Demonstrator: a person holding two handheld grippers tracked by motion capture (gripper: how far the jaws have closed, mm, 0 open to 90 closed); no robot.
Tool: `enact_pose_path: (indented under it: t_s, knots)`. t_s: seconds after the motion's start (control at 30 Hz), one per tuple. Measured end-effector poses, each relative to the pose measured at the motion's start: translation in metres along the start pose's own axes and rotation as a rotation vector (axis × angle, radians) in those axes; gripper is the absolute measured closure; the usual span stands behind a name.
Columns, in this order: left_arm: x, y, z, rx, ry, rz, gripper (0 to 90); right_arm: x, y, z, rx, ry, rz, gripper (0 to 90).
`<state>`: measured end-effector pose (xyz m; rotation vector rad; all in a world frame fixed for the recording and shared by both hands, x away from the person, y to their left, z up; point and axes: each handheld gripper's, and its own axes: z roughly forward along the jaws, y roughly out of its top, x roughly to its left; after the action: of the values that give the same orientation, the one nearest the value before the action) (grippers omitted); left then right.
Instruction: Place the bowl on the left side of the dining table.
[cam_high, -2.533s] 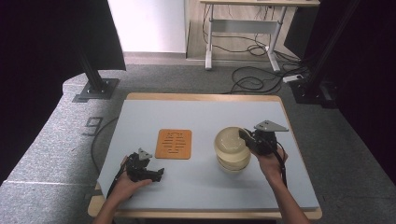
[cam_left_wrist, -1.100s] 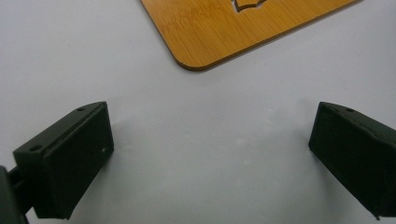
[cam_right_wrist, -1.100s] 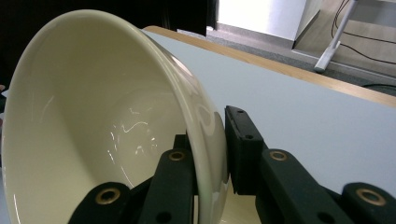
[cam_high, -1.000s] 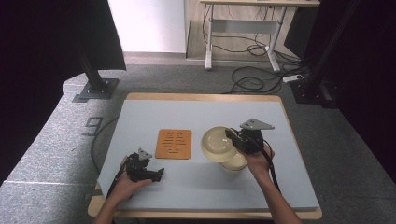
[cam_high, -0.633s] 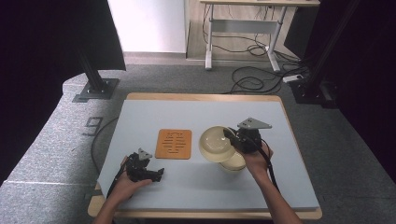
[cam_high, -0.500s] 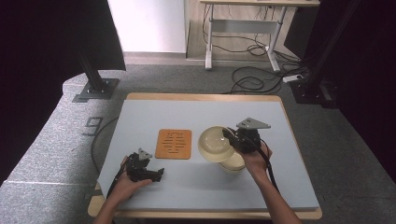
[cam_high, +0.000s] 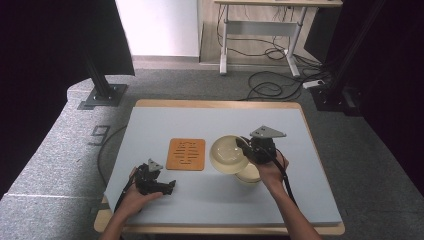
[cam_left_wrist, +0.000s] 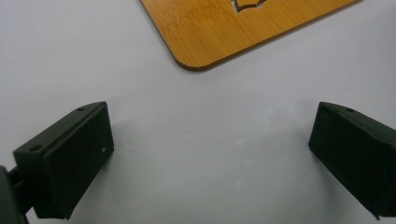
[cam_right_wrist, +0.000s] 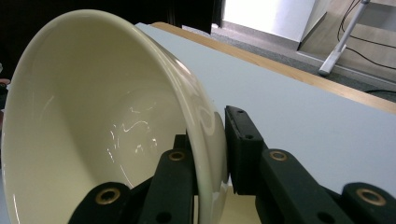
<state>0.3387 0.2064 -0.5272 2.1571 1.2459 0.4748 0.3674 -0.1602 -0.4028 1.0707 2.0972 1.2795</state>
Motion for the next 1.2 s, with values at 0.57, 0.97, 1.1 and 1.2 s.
enact_pose_path:
  t_s: [0.57,0.97,1.1,1.2]
  knots:
    - [0.0000,0.0000,0.0000,0.000,0.000,0.000,0.1,0.0071,0.0025,0.0054,0.000,0.011,-0.008,80.0]
    - [0.0000,0.0000,0.0000,0.000,0.000,0.000,0.1,0.0092,0.0022,0.0062,0.001,0.014,-0.009,80.0]
    - [0.0000,0.0000,0.0000,0.000,0.000,0.000,0.1,0.0096,0.0021,0.0066,0.000,0.014,-0.010,80.0]
    - [0.0000,0.0000,0.0000,0.000,0.000,0.000,0.1,0.0100,0.0026,0.0061,0.001,0.016,-0.013,80.0]
